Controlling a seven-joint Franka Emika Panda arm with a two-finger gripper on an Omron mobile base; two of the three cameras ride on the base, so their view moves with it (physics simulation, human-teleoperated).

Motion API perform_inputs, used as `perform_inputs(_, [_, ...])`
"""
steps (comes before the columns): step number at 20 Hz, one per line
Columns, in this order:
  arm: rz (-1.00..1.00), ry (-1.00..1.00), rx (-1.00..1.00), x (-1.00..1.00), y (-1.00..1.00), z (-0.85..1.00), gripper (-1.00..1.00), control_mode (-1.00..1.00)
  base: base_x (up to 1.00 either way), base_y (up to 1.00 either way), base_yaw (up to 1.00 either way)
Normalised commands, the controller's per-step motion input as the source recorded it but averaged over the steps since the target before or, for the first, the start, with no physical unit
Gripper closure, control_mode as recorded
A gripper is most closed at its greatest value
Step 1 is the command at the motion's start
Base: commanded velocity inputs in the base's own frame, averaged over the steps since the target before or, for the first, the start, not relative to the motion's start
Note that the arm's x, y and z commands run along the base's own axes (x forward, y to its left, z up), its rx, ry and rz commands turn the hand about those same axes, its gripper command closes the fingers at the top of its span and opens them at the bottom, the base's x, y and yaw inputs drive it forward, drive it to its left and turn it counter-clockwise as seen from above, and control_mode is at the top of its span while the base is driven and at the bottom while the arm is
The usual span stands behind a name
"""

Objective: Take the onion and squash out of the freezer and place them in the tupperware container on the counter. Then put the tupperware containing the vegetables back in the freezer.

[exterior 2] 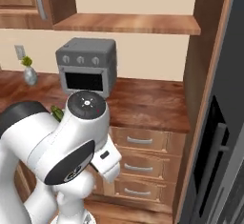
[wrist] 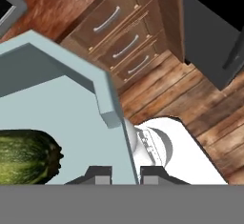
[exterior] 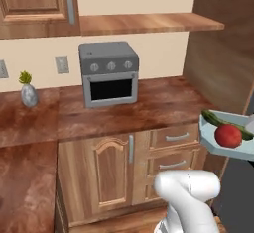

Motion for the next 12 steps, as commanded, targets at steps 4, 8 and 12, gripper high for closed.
perform_inputs(4, [0.00, 0.00, 0.00, 0.00, 0.00, 0.00, 1.00, 1.00, -1.00, -0.42, -0.09])
perform_inputs(8, [0.00, 0.00, 0.00, 0.00, 0.00, 0.00, 1.00, 1.00, -1.00, -0.62, -0.03])
perform_inputs(12, [0.00, 0.00, 0.00, 0.00, 0.00, 0.00, 1.00, 1.00, -0.57, -0.97, 0.03])
